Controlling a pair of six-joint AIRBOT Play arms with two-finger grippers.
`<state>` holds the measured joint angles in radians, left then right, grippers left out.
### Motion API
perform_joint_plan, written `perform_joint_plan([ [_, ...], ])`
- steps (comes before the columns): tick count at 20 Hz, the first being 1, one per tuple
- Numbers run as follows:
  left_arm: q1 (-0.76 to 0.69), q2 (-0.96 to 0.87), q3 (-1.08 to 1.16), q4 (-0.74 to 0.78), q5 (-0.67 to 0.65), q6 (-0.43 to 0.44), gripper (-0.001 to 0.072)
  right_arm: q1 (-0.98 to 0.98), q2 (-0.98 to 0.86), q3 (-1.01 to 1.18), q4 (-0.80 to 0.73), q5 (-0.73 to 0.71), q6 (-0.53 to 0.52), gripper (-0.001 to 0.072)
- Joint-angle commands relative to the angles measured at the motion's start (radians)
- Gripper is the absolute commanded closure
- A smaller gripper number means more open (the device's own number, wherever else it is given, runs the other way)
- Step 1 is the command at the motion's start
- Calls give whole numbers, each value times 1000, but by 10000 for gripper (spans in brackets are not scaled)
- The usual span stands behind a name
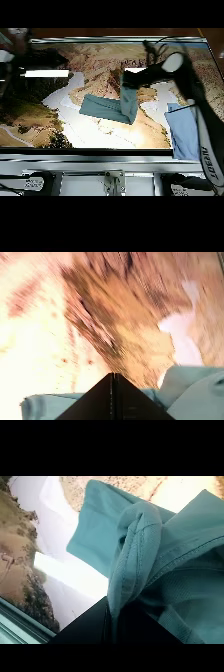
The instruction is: Fold the shirts.
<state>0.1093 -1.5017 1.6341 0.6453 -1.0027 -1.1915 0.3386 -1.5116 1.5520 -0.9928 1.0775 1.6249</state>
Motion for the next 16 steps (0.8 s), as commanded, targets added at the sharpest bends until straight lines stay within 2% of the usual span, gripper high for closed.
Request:
perform_joint_plan([
  [1, 204, 182, 0, 21, -50, 2, 669, 149, -155, 0, 58, -194, 50, 651],
  [6, 296, 314, 0, 21, -158, 3, 669, 242, -350, 0, 356, -418, 49, 642],
  [7, 294, 325, 0, 21, -177, 7, 669, 251, -376, 0, 425, -458, 45, 602],
  [8, 290, 330, 0, 21, -190, 14, 669, 258, -394, 0, 488, -484, 41, 494],
  [10, 274, 330, -2, 21, -196, 15, 669, 264, -409, 0, 548, -515, 20, 196],
  [13, 247, 323, -6, 21, -203, 32, 669, 248, -393, 0, 544, -487, -11, 180],
  [16, 239, 315, -6, 22, -203, 32, 669, 183, -348, 0, 431, -250, -26, 180],
])
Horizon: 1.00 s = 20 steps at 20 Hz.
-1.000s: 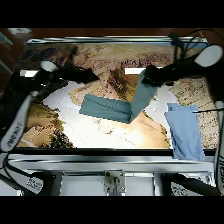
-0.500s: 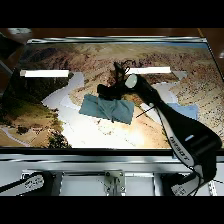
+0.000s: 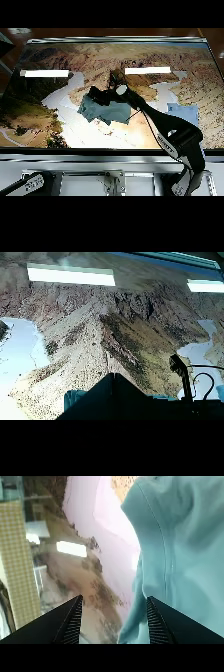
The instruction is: Fold the shirts.
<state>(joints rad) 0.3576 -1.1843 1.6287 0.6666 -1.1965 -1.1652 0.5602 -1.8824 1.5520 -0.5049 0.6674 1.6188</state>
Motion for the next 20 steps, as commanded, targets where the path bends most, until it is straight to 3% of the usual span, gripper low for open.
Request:
perform_joint_plan([
  [1, -9, -6, 0, 2, -10, 6, 669, -68, 42, 0, -142, 277, -18, 180],
  [3, -9, -11, 0, 16, -12, 5, 669, -131, 84, 0, -345, 490, 5, 175],
  [5, -9, -12, 0, 23, -20, 6, 669, -210, 124, 0, -542, 682, 29, 41],
  [7, -9, -12, 0, 24, -30, 6, 669, -298, 140, -1, -670, 808, 46, 41],
  [9, -9, -12, 0, 24, -43, 5, 669, -375, 141, -24, -675, 794, 84, 40],
  [12, -9, -12, 0, 23, -44, 5, 669, -416, 140, -102, -593, 650, 102, 40],
  [15, -9, -13, 0, 23, -44, 5, 669, -412, 123, -176, -472, 514, 46, 40],
  [20, -10, -13, 0, 23, -45, 1, 669, -377, 32, -183, -310, 491, -60, 41],
])
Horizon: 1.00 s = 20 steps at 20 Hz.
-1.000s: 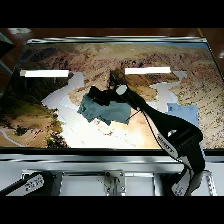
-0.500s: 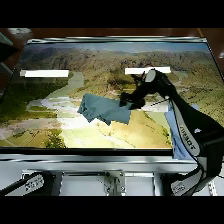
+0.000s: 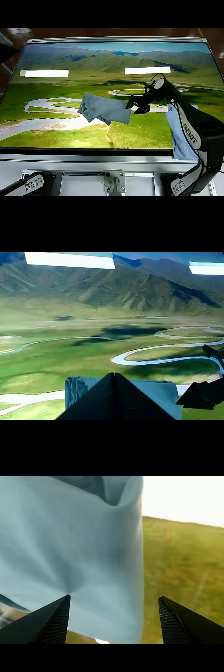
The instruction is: Fold the shirts.
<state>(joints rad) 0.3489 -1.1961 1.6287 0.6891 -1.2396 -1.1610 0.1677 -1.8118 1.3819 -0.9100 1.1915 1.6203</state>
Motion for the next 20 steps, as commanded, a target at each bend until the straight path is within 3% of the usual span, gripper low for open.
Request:
perform_joint_plan([
  [1, -2, -1, 0, 0, -3, -3, 669, 24, -47, -13, 93, -42, -61, 42],
  [3, -9, -1, 0, 0, -3, -3, 669, 27, -51, -13, 93, -57, -60, 56],
  [4, -15, -1, 0, 0, -3, -2, 669, 27, -50, -13, 99, -64, -65, 161],
  [6, -26, -2, 0, 0, -3, -2, 669, 27, -50, -12, 105, -68, -92, 546],
  [7, -27, -3, 0, 0, -3, -2, 669, 26, -48, -12, 122, -66, -102, 648],
  [10, -34, -8, 0, 0, -3, -2, 668, 4, 16, -12, 250, -18, -272, 651],
  [11, -37, -11, 0, 0, -3, -2, 669, -16, 63, -12, 259, -9, -286, 651],
  [14, -53, -19, 0, 0, -3, -2, 668, -125, 227, -12, 258, -10, -278, 652],
  [20, -95, -29, -28, 0, -3, -2, 669, -509, 502, -12, 241, 5, -164, 652],
])
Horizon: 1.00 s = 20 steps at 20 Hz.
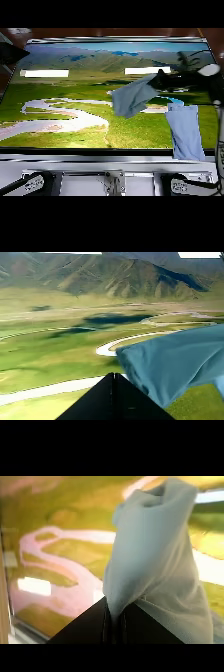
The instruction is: Fold the shirts.
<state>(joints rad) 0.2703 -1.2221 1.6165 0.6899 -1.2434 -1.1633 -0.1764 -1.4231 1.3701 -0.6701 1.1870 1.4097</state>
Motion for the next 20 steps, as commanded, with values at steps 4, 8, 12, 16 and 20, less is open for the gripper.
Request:
perform_joint_plan([
  [4, -34, -2, -63, -1, -1, 0, 668, -430, 196, 0, -1, 28, 92, 652],
  [8, -48, 0, -68, -1, -16, 0, 669, -593, 206, 0, -34, 119, 132, 652],
  [12, -57, 1, -68, -1, -16, 0, 669, -633, 206, 0, -269, 289, 212, 652],
  [16, -60, 0, -68, -1, -15, 0, 669, -633, 209, 0, -381, 429, 259, 652],
  [20, -60, 0, -68, -1, -14, 4, 669, -630, 230, -3, -452, 541, 290, 652],
])
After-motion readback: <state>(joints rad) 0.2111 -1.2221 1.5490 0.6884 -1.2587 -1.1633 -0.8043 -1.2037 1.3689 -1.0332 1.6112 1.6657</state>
